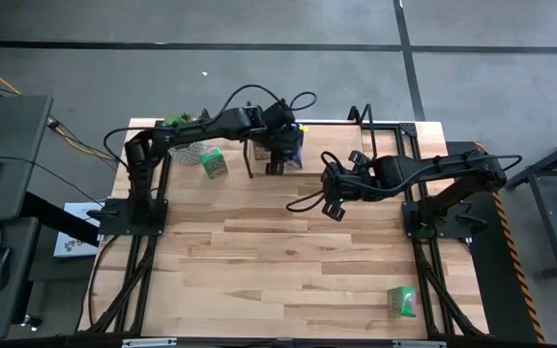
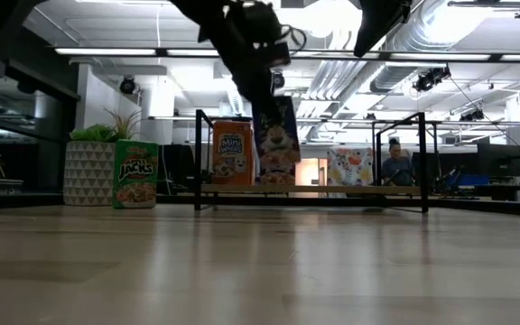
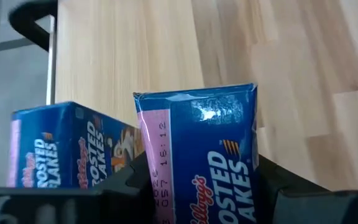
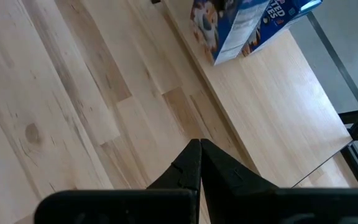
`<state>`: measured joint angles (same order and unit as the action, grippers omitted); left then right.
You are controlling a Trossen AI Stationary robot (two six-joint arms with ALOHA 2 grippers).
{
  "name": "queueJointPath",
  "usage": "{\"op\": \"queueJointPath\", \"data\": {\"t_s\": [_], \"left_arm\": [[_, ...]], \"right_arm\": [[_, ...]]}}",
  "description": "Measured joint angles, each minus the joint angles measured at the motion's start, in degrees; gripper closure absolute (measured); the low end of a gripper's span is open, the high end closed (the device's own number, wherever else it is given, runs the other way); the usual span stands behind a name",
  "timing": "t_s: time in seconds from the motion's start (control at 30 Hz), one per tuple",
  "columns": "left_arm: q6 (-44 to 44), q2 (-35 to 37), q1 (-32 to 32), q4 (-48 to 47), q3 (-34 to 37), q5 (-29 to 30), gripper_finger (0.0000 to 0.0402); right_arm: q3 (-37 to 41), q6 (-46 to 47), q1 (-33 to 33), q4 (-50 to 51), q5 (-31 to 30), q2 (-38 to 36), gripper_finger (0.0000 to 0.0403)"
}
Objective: Stack cereal on shelf
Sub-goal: Put the blue cereal box on the shelf aligned with the other blue cereal box
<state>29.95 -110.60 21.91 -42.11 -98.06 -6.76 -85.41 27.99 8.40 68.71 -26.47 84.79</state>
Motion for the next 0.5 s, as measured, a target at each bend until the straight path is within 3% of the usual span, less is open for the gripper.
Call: {"op": "queueJointPath", "data": {"t_s": [0.3, 0.5], "left_arm": [[2.24, -3.57, 1.40, 2.93, 0.02, 5.81, 0.0251], [3.12, -3.51, 1.45, 3.11, 0.02, 5.85, 0.0252]], "right_arm": [[0.00, -0.20, 0.02, -0.31, 0.01, -0.02, 0.0402], [0.00, -1.46, 0.00, -1.07, -0.08, -0.02, 0.0402]]}}
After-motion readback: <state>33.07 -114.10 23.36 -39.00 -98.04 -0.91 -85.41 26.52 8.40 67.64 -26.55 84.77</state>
